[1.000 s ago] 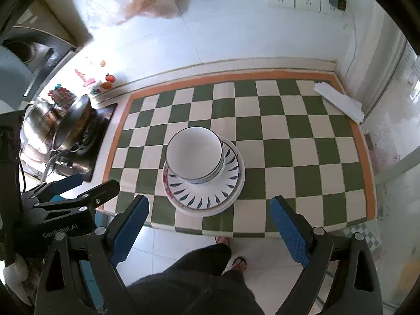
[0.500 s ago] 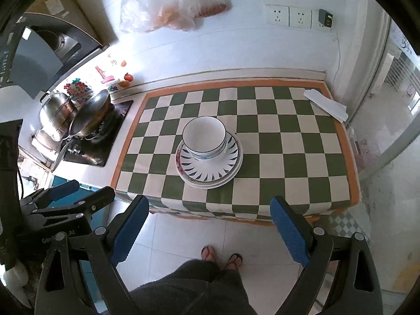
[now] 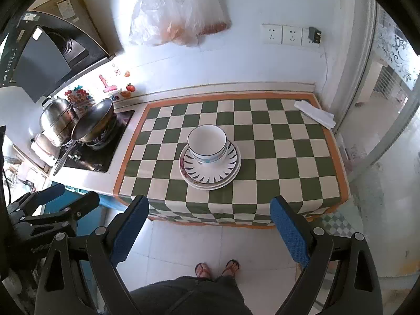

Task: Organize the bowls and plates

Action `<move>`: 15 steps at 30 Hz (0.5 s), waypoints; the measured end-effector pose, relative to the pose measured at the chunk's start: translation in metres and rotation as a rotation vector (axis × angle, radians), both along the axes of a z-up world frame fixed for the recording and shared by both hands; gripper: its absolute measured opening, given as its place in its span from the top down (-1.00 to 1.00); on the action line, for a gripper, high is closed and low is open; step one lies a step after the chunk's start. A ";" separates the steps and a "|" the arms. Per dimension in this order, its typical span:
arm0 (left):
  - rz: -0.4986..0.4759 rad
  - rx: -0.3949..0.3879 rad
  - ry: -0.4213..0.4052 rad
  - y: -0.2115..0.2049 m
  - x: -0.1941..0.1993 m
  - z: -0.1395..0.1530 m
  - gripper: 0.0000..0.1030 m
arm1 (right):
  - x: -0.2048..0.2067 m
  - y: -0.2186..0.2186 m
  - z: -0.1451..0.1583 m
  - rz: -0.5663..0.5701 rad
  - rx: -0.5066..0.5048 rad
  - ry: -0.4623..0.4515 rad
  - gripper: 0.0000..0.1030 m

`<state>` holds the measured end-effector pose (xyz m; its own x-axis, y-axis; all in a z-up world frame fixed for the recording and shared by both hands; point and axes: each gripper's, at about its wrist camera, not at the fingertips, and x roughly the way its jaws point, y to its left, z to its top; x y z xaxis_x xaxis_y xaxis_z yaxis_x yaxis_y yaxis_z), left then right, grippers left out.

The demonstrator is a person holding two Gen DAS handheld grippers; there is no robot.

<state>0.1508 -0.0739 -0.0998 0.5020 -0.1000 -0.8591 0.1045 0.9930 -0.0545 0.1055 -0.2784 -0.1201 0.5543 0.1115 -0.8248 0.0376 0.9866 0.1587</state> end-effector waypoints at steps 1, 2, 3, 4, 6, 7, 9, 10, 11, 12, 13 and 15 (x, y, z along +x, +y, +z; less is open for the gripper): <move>0.000 0.001 -0.005 0.001 0.000 0.001 -0.87 | 0.000 0.001 0.001 -0.005 -0.005 0.001 -0.86; 0.002 0.005 -0.013 0.003 -0.001 0.003 -0.87 | 0.000 0.002 0.002 -0.008 -0.004 0.002 -0.86; 0.001 0.004 -0.015 0.003 -0.001 0.003 -0.87 | -0.001 0.003 0.002 -0.012 -0.003 0.002 -0.86; -0.001 0.001 -0.014 0.005 -0.001 0.004 -0.87 | 0.000 0.003 0.002 -0.013 -0.006 0.003 -0.86; -0.003 -0.002 -0.017 0.007 -0.003 0.005 -0.87 | -0.001 0.005 0.002 -0.017 -0.008 0.004 -0.86; -0.006 0.002 -0.019 0.008 -0.004 0.006 -0.87 | -0.001 0.006 0.002 -0.017 -0.009 0.006 -0.86; -0.006 -0.001 -0.024 0.009 -0.005 0.007 -0.87 | -0.001 0.007 0.002 -0.022 -0.013 0.008 -0.86; -0.006 0.000 -0.026 0.010 -0.005 0.008 -0.87 | -0.001 0.008 0.002 -0.023 -0.015 0.008 -0.86; -0.007 0.001 -0.029 0.010 -0.006 0.008 -0.87 | -0.001 0.008 0.002 -0.027 -0.015 0.007 -0.86; -0.008 0.001 -0.030 0.010 -0.006 0.008 -0.87 | -0.001 0.009 0.002 -0.030 -0.015 0.007 -0.86; -0.009 -0.002 -0.030 0.011 -0.006 0.008 -0.87 | 0.000 0.009 0.002 -0.031 -0.015 0.009 -0.86; -0.012 -0.003 -0.024 0.010 -0.006 0.007 -0.87 | -0.001 0.010 0.001 -0.034 -0.017 0.013 -0.86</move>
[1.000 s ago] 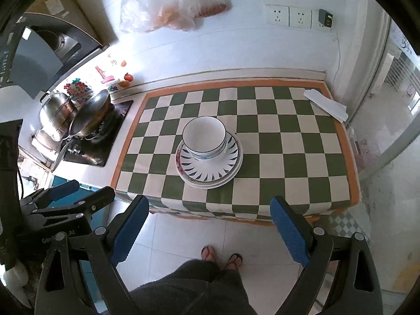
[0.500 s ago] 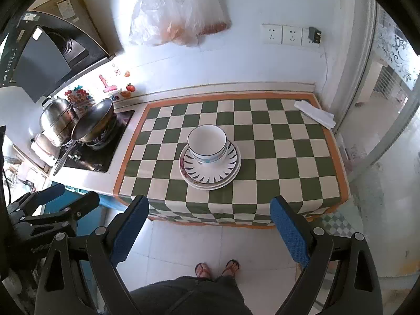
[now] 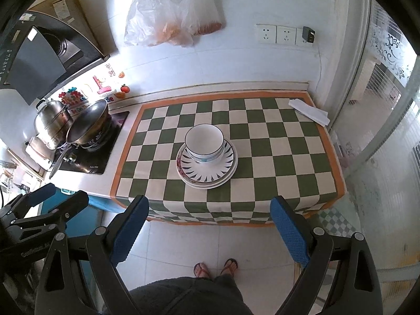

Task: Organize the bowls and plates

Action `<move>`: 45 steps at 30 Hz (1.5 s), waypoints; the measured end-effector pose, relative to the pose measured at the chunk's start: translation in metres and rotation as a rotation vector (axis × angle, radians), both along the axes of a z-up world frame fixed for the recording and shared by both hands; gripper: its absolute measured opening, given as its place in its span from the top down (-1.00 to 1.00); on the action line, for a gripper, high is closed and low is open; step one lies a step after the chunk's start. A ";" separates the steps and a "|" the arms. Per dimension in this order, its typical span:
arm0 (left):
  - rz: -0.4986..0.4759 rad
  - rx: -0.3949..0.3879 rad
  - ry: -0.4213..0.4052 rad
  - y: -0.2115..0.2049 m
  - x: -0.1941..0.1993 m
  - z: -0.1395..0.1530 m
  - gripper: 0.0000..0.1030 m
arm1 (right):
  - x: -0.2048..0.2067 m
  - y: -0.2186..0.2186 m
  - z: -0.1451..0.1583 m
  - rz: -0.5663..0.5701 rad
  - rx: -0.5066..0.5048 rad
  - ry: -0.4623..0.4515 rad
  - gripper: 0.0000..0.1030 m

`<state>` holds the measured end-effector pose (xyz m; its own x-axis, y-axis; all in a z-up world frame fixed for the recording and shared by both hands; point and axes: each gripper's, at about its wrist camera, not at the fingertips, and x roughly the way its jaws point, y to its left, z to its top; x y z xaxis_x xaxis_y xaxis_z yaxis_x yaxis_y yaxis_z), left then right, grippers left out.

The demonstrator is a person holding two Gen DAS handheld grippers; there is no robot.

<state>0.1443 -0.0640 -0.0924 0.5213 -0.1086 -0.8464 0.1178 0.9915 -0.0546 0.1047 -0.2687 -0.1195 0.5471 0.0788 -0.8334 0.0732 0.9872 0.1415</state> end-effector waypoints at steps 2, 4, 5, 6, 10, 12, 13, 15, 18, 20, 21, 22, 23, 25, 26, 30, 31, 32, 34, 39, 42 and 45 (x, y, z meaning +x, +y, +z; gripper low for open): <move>-0.005 0.002 0.000 0.000 0.000 0.000 -0.87 | 0.000 0.001 0.000 0.000 -0.003 0.002 -0.86; -0.009 0.005 0.002 0.001 0.000 0.000 -0.87 | 0.000 0.001 0.000 -0.001 -0.003 0.001 -0.86; -0.010 0.007 0.001 0.000 0.000 0.000 -0.87 | 0.000 0.001 0.000 -0.001 -0.003 0.001 -0.86; -0.010 0.007 -0.001 0.000 0.000 -0.001 -0.87 | 0.000 0.001 0.000 -0.002 -0.001 0.001 -0.86; -0.006 0.005 -0.009 0.002 -0.001 0.000 -0.87 | 0.000 0.001 0.000 -0.002 -0.003 0.000 -0.86; -0.005 0.005 -0.011 0.003 -0.001 0.000 -0.87 | 0.000 0.001 0.000 -0.002 -0.003 0.002 -0.86; -0.004 0.003 -0.013 0.003 -0.001 0.001 -0.87 | 0.000 0.001 -0.001 -0.002 -0.002 0.002 -0.86; -0.004 -0.003 -0.013 0.005 -0.001 0.001 -0.87 | 0.000 0.000 -0.001 -0.003 -0.008 0.003 -0.86; -0.002 -0.004 -0.013 0.005 -0.002 0.002 -0.87 | 0.000 -0.002 -0.002 -0.006 -0.004 0.005 -0.86; -0.002 -0.005 -0.012 0.005 -0.002 0.002 -0.87 | -0.001 -0.004 -0.003 -0.010 -0.006 0.006 -0.86; -0.002 -0.005 -0.013 0.005 -0.003 0.002 -0.87 | -0.001 -0.004 -0.002 -0.010 -0.005 0.005 -0.86; 0.000 -0.005 -0.012 0.005 -0.003 0.002 -0.87 | 0.000 -0.004 -0.002 -0.008 -0.008 0.005 -0.86; 0.000 -0.005 -0.013 0.005 -0.003 0.003 -0.87 | -0.001 -0.004 -0.002 -0.012 -0.009 0.004 -0.86; 0.001 -0.005 -0.016 0.004 -0.004 0.003 -0.87 | -0.002 -0.006 -0.003 -0.018 -0.007 0.003 -0.86; -0.001 -0.006 -0.015 0.004 -0.003 0.002 -0.87 | -0.003 -0.007 -0.003 -0.020 -0.006 0.003 -0.86; -0.006 -0.008 -0.015 0.003 -0.002 0.003 -0.87 | -0.004 -0.009 -0.004 -0.024 -0.008 0.000 -0.86; -0.006 -0.009 -0.015 0.003 -0.002 0.004 -0.87 | -0.003 -0.010 -0.004 -0.022 -0.009 0.001 -0.86; -0.006 -0.007 -0.016 0.003 -0.002 0.004 -0.87 | -0.004 -0.010 -0.004 -0.023 -0.007 0.000 -0.86; -0.005 -0.010 -0.015 0.003 -0.002 0.004 -0.87 | -0.004 -0.011 -0.002 -0.025 -0.009 -0.001 -0.86; -0.009 -0.010 -0.014 0.001 -0.001 0.004 -0.87 | -0.005 -0.011 -0.002 -0.025 -0.008 0.000 -0.86; -0.010 -0.011 -0.014 0.000 -0.001 0.005 -0.87 | -0.005 -0.010 -0.001 -0.027 -0.009 -0.001 -0.86; -0.012 -0.012 -0.012 0.000 0.000 0.005 -0.87 | -0.005 -0.011 -0.002 -0.026 -0.007 0.000 -0.86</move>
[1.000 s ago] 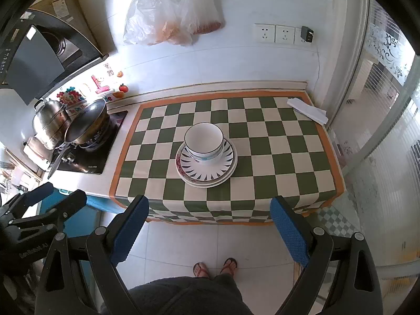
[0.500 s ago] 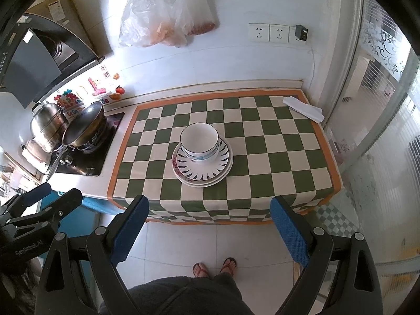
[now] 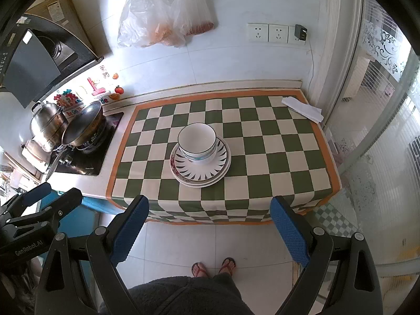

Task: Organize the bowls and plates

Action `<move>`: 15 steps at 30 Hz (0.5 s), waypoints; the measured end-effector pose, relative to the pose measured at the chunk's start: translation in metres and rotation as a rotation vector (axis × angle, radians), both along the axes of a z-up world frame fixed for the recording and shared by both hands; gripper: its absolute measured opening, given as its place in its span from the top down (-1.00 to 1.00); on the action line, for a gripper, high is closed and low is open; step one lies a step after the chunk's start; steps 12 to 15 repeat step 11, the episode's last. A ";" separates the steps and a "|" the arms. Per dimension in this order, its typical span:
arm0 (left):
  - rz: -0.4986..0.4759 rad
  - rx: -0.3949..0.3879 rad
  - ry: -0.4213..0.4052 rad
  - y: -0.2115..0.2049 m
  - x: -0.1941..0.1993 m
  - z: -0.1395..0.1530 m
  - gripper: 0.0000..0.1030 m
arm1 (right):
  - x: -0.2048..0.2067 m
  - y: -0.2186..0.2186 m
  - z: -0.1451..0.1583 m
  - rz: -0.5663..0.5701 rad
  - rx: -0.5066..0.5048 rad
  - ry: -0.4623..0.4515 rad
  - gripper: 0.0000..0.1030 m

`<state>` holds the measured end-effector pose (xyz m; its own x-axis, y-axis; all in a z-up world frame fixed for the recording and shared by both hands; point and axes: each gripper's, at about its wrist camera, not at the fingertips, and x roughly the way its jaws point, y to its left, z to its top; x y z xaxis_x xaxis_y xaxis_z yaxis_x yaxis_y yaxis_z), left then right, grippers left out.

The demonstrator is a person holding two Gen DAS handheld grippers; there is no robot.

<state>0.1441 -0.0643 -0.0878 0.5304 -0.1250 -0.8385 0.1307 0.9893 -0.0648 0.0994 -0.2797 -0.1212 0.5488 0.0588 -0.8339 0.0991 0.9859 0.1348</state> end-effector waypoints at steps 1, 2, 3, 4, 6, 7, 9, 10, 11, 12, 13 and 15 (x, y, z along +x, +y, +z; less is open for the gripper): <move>-0.001 -0.001 0.001 -0.002 0.002 0.001 -0.87 | -0.001 0.001 0.000 -0.001 0.003 -0.001 -0.86; -0.001 -0.001 0.000 -0.003 0.002 0.001 -0.87 | -0.001 -0.001 0.000 0.000 0.003 0.000 -0.86; -0.003 0.000 0.002 -0.002 0.003 0.001 -0.87 | -0.001 -0.001 0.000 0.000 0.004 -0.001 -0.86; -0.002 -0.002 0.003 -0.003 0.003 0.001 -0.87 | -0.001 0.000 0.000 -0.001 0.004 -0.001 -0.86; -0.003 0.000 0.002 -0.003 0.003 0.001 -0.87 | -0.001 -0.001 0.000 -0.001 0.002 0.000 -0.86; 0.000 0.001 0.003 -0.004 0.003 0.001 -0.87 | -0.002 0.000 0.000 -0.003 0.003 -0.001 -0.86; 0.000 -0.005 0.003 -0.004 0.003 0.001 -0.87 | -0.001 0.000 0.000 -0.001 0.004 0.000 -0.86; 0.001 -0.004 0.002 -0.005 0.003 0.002 -0.87 | -0.001 0.000 0.000 -0.002 0.003 -0.001 -0.86; 0.001 -0.002 0.000 -0.005 0.004 0.002 -0.87 | -0.001 0.000 0.000 -0.001 0.004 -0.001 -0.86; 0.001 -0.002 0.000 -0.005 0.004 0.002 -0.87 | -0.001 0.000 0.000 -0.001 0.004 -0.001 -0.86; 0.001 -0.002 0.000 -0.005 0.004 0.002 -0.87 | -0.001 0.000 0.000 -0.001 0.004 -0.001 -0.86; 0.001 -0.002 0.000 -0.005 0.004 0.002 -0.87 | -0.001 0.000 0.000 -0.001 0.004 -0.001 -0.86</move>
